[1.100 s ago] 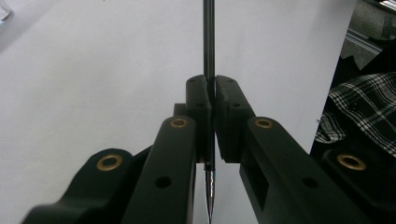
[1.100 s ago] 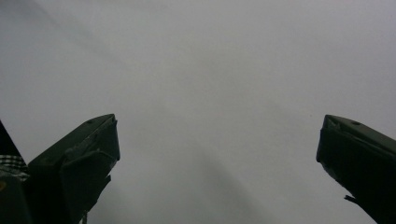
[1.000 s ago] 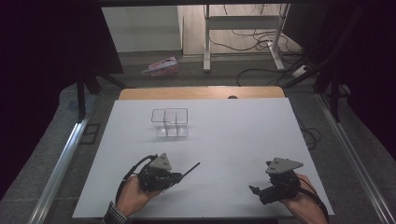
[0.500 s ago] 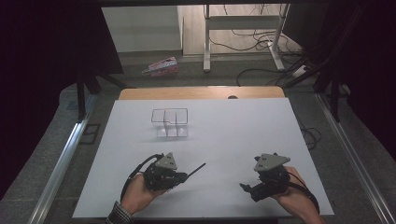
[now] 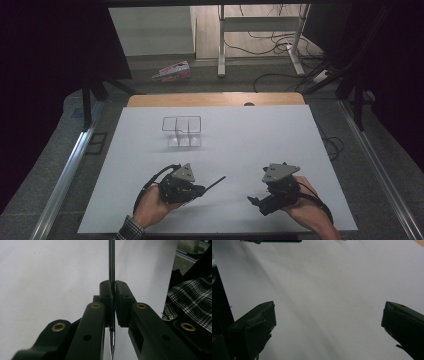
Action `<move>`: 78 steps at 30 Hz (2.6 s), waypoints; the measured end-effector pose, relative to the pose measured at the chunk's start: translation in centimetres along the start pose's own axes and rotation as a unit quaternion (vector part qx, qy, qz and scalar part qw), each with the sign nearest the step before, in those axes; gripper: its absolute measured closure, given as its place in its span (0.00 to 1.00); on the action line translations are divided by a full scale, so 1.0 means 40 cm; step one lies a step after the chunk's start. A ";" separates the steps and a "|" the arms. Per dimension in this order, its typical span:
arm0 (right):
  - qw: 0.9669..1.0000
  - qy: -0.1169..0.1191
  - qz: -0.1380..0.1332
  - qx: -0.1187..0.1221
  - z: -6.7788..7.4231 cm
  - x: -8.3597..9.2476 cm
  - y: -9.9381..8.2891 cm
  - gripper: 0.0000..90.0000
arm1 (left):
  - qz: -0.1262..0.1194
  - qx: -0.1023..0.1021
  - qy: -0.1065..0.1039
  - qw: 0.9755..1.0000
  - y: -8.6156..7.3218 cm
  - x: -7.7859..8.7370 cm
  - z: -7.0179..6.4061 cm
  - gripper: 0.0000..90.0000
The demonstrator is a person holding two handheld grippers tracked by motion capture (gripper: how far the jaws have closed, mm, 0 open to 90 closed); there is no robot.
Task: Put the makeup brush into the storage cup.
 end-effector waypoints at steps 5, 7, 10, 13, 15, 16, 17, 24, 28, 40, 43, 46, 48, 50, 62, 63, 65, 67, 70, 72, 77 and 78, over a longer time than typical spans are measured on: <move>1.000 0.006 0.000 0.011 0.007 -0.006 0.023 0.00 | 0.005 -0.006 -0.004 1.000 0.012 -0.003 -0.004 0.95; 1.000 0.010 0.001 0.015 0.011 -0.010 0.032 0.00 | 0.009 -0.010 -0.007 1.000 0.016 -0.006 -0.006 0.95; 1.000 0.011 0.001 0.026 0.019 -0.016 0.045 0.00 | 0.013 -0.014 -0.010 1.000 0.023 -0.010 -0.009 0.95; 0.999 0.013 0.002 0.036 0.026 -0.022 0.057 0.00 | 0.021 -0.023 -0.013 0.999 0.029 -0.011 -0.010 0.95; 0.999 0.015 0.006 0.047 0.031 -0.028 0.066 0.00 | 0.023 -0.027 -0.015 0.999 0.033 -0.012 -0.012 0.95; 0.999 0.016 0.007 0.049 0.034 -0.030 0.069 0.00 | 0.023 -0.027 -0.016 0.999 0.035 -0.012 -0.013 0.95; 0.998 0.017 0.009 0.054 0.037 -0.032 0.073 0.00 | 0.024 -0.028 -0.016 0.999 0.038 -0.012 -0.013 0.95; 0.996 0.022 0.029 0.076 0.050 -0.050 0.101 0.00 | 0.027 -0.039 -0.020 0.999 0.053 -0.014 -0.018 0.95; 0.995 0.029 0.031 0.087 0.057 -0.059 0.117 0.05 | 0.030 -0.044 -0.023 0.998 0.061 -0.016 -0.022 0.95; 0.986 0.030 0.052 0.155 0.072 -0.080 0.132 0.41 | 0.044 -0.060 -0.026 0.997 0.078 -0.025 -0.031 0.95; 0.983 0.028 0.053 0.172 0.074 -0.081 0.132 0.51 | 0.044 -0.060 -0.027 0.997 0.079 -0.027 -0.033 0.95; 0.982 0.027 0.050 0.183 0.077 -0.079 0.130 0.61 | 0.050 -0.060 -0.027 0.997 0.079 -0.028 -0.035 0.95; 0.980 0.028 0.049 0.191 0.078 -0.079 0.130 0.66 | 0.050 -0.060 -0.028 0.997 0.079 -0.029 -0.036 0.95; 0.978 0.033 0.055 0.196 0.080 -0.079 0.130 0.71 | 0.055 -0.064 -0.028 0.996 0.080 -0.031 -0.038 0.95; 0.978 0.114 0.087 0.150 0.062 -0.084 0.102 0.94 | -0.003 -0.013 0.026 1.000 0.071 0.010 -0.007 0.52; 0.979 0.117 0.085 0.146 0.062 -0.086 0.100 0.94 | -0.005 -0.009 0.028 1.000 0.070 0.011 -0.006 0.46; 0.980 0.112 0.088 0.142 0.063 -0.087 0.098 0.94 | -0.010 -0.002 0.039 0.999 0.069 0.013 -0.005 0.35; 0.980 0.110 0.088 0.138 0.064 -0.088 0.097 0.94 | -0.009 0.010 0.051 0.999 0.066 0.015 -0.003 0.22; 0.981 0.108 0.089 0.133 0.062 -0.089 0.095 0.94 | -0.015 0.025 0.056 0.998 0.058 0.020 0.003 0.11; 0.982 0.105 0.091 0.128 0.059 -0.088 0.093 0.94 | -0.018 0.037 0.056 0.998 0.050 0.025 0.008 0.06; 0.984 0.100 0.090 0.115 0.051 -0.085 0.086 0.94 | -0.020 0.057 0.051 0.997 0.035 0.036 0.017 0.02; 0.985 0.097 0.089 0.114 0.050 -0.084 0.085 0.94 | -0.017 0.056 0.053 0.997 0.030 0.038 0.017 0.00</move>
Point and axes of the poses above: each handheld gripper's, and its own axes: x roughly backward along the jaws, y roughly out of its top, z roughly to its left, the point moved 2 cm from there along -x, roughly forward along the jaws, and after that the axes turned 11 degrees about z, right-handed, at the moved point
